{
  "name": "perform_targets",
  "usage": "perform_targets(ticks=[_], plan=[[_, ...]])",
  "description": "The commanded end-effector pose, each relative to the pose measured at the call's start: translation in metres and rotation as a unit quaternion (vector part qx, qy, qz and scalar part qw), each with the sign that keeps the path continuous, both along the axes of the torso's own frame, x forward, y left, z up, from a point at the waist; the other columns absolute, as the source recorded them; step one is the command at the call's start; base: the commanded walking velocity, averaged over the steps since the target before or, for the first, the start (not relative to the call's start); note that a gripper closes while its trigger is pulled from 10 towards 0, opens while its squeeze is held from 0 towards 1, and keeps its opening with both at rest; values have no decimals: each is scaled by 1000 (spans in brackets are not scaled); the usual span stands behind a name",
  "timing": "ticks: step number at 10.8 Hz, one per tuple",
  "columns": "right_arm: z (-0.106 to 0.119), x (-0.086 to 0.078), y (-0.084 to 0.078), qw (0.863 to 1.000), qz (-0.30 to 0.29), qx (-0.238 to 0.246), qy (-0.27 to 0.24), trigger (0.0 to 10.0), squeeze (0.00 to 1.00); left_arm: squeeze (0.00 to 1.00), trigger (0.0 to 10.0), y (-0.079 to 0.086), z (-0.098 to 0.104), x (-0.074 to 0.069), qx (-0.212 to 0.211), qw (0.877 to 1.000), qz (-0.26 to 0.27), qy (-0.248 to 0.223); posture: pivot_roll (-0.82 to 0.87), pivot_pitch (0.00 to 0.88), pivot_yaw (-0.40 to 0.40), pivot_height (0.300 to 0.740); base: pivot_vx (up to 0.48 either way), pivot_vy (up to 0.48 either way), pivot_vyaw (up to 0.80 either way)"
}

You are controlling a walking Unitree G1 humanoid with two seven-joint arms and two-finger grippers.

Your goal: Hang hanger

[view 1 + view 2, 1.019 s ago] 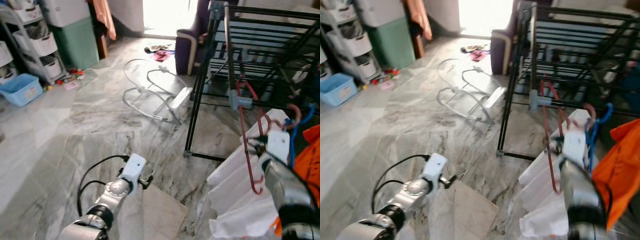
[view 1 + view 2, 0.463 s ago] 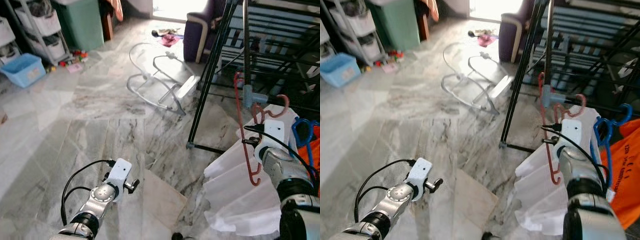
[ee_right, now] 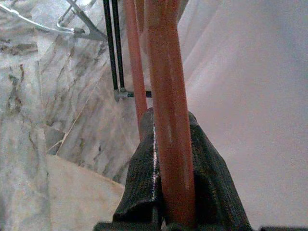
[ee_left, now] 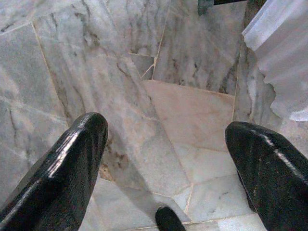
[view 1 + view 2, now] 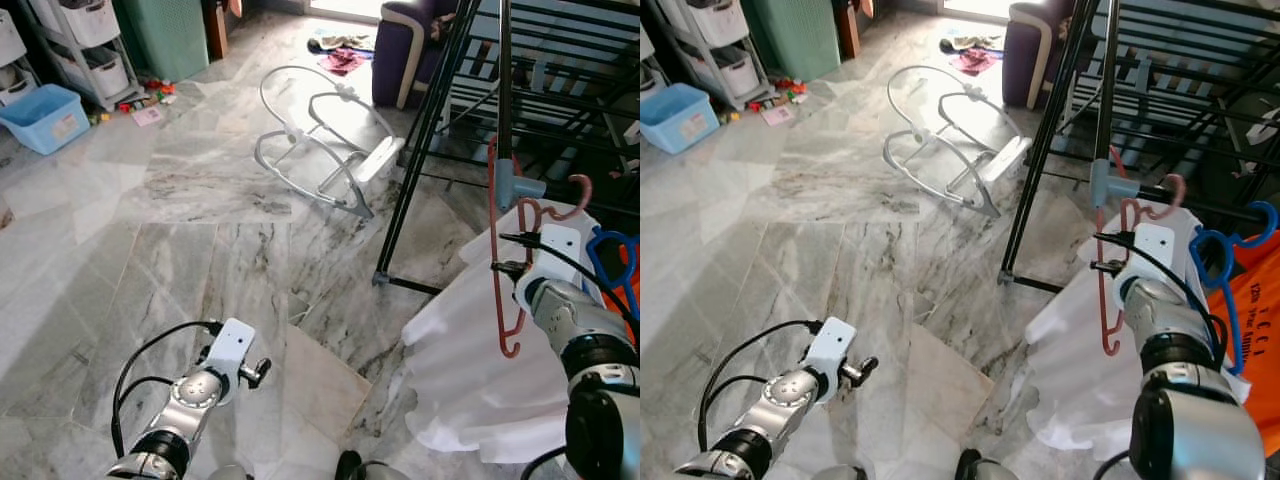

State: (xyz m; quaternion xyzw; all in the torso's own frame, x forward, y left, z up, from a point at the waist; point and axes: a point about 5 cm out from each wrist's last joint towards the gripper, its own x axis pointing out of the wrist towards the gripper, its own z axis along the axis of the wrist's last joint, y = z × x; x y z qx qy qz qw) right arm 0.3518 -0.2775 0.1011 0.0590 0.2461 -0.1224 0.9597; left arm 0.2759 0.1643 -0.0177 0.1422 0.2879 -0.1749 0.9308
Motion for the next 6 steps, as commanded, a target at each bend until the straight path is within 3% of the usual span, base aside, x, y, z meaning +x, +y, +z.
perform_targets(ticks=[1, 6], plan=[[7, 1, -8, 1000, -9, 5, -7, 10000, 0, 0, 10000, 3, -2, -4, -3, 1000, 2, 4, 188, 192, -94, 740, 0, 0, 0], [-12, -6, -4, 999, -11, 29, 24, 10000, 0, 0, 10000, 11, -3, -7, 1, 1000, 13, 2, 226, 193, -102, 740, 0, 0, 0]])
